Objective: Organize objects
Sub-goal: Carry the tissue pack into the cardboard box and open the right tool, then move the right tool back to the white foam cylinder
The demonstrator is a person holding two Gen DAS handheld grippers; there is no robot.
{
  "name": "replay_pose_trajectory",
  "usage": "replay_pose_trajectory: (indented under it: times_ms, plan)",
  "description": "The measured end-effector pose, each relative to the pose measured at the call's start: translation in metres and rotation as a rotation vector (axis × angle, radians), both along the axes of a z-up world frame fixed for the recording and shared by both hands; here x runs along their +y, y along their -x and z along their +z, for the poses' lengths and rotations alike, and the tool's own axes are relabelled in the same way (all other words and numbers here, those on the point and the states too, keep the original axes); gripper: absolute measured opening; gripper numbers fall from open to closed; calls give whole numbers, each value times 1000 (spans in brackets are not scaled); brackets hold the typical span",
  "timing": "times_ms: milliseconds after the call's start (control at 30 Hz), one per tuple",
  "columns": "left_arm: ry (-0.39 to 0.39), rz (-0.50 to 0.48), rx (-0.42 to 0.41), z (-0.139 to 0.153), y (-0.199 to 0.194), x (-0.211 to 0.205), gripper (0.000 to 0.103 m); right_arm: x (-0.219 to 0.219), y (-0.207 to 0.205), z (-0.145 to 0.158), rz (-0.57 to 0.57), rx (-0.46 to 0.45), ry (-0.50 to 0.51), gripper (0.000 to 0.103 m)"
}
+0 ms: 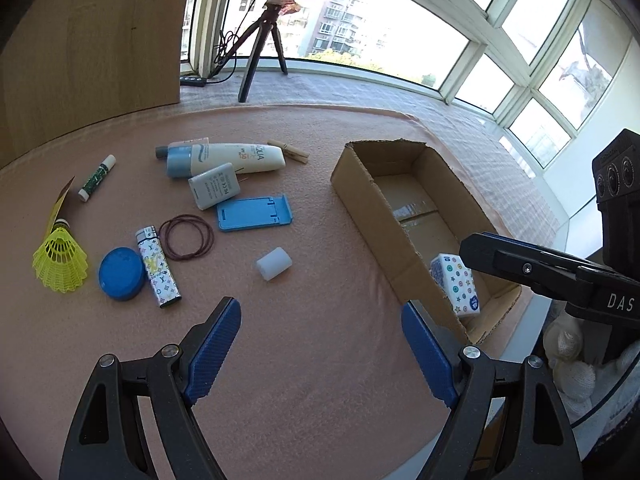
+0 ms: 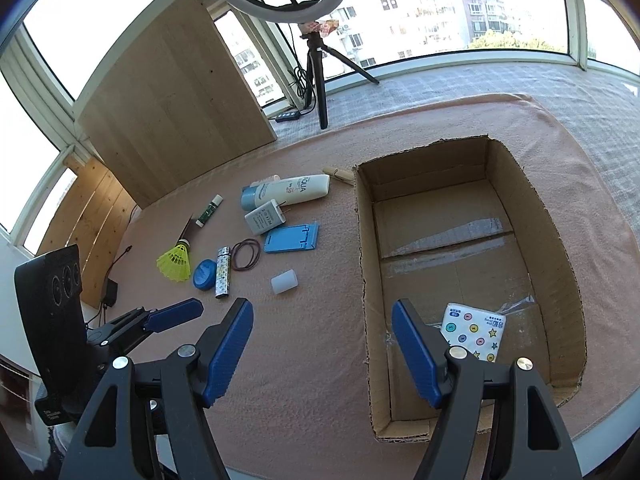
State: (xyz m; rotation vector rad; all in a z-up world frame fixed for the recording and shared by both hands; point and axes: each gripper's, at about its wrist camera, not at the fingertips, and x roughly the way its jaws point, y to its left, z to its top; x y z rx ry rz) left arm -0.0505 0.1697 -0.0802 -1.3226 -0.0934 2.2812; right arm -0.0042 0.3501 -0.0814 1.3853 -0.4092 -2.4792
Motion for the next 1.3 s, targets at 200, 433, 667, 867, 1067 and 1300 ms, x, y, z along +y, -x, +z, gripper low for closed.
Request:
replay_pose_trajectory:
  times_ms: [200,433,667,867,1067,1300]
  plan:
    - [15,102,-17,-15,12,-53,85,-26,7,-2,33,3,-14,68]
    - [59,193,-81,-50,35,-101,75,-59,19,-17,68,-12,-51,68]
    - [75,241,-94,-69,60,-120,73,-90,34,-44,103,-39,-160,68]
    - [106,240,-117,-88,76,-121,63,-104,48,-66,120,-80,-209,64]
    - [149,211,-96,-93,84,-113,63,-113,56,-73,132,-79,-256,64]
    - [193,211,-53,-91,95,-106,63,-116,68,-89,125,-96,-297,64]
